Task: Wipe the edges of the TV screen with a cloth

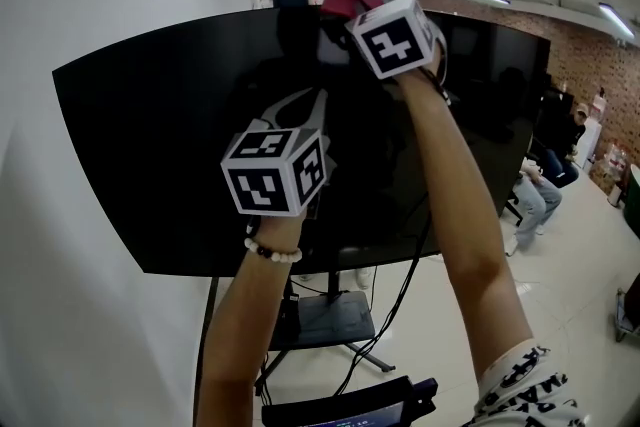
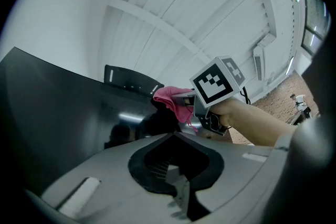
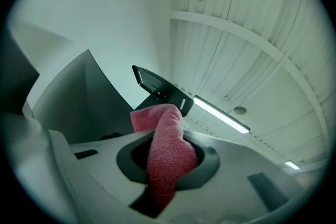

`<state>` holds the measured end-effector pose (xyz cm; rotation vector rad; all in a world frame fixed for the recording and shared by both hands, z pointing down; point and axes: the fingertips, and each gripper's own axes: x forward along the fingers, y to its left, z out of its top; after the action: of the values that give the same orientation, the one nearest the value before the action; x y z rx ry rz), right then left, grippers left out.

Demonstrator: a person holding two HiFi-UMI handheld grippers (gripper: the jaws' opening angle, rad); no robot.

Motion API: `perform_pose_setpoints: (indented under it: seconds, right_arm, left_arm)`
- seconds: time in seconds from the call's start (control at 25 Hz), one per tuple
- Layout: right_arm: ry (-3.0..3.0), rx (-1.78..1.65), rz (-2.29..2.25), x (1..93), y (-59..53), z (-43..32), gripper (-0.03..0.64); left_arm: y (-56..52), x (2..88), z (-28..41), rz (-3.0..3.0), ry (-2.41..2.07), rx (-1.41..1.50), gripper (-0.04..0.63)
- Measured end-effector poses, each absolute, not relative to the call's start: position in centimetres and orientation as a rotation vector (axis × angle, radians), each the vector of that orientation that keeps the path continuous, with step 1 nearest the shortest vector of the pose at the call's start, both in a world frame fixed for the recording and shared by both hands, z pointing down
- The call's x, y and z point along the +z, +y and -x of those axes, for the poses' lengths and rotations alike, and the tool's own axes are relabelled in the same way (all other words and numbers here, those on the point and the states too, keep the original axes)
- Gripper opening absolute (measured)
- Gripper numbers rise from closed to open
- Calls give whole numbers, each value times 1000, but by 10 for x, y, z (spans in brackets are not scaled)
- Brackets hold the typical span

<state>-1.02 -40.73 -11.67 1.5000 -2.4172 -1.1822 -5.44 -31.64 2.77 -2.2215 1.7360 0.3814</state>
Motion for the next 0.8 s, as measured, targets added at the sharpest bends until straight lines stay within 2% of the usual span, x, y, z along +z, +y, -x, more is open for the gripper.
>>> perform_pose_setpoints:
  seconds: [0.8]
  right_arm:
    - [-2217, -1090, -1743, -114, -484, -162, 61]
  left_arm:
    - [-384, 32, -85, 2453, 1436, 328, 3]
